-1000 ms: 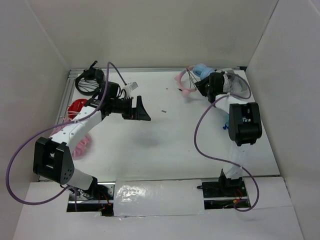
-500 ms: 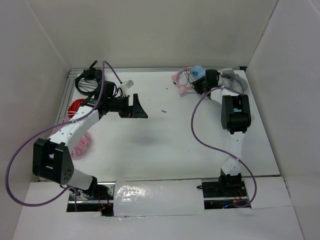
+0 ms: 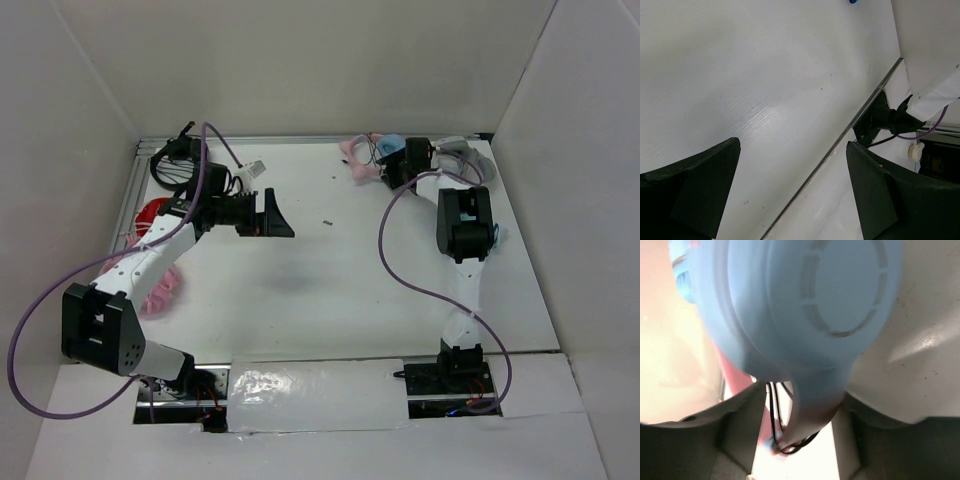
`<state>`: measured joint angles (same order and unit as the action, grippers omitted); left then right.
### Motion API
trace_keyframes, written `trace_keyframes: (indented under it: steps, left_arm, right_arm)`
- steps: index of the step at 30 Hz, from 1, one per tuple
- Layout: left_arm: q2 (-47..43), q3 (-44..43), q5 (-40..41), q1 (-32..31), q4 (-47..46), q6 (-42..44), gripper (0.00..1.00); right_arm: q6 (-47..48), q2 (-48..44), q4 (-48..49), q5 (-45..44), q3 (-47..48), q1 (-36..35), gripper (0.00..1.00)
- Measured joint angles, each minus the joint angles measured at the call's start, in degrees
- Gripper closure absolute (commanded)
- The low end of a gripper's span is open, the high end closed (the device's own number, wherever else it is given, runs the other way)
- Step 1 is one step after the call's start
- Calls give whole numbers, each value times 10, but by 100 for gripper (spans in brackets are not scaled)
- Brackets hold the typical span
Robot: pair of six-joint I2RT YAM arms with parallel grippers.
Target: Wrap the headphones
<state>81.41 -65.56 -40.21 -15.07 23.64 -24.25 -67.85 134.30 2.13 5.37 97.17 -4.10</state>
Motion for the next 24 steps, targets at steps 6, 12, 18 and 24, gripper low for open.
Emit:
trace_keyframes:
  steps: [6,12,18,24]
  left_arm:
    - [-5,0,3,0,4,-1,1]
    - [-28,0,10,0,11,-8,1]
    - [-64,0,33,0,30,-23,1]
    - [-139,-1,72,0,73,-50,1]
  right_arm:
    - [6,-19,5,0,-16,0,0]
    - [41,-93,-13,-2,-79,-1,0]
    - [75,-219,-28,-12,-188,-2,0]
    - [112,-439,-33,-48,-353,-3,0]
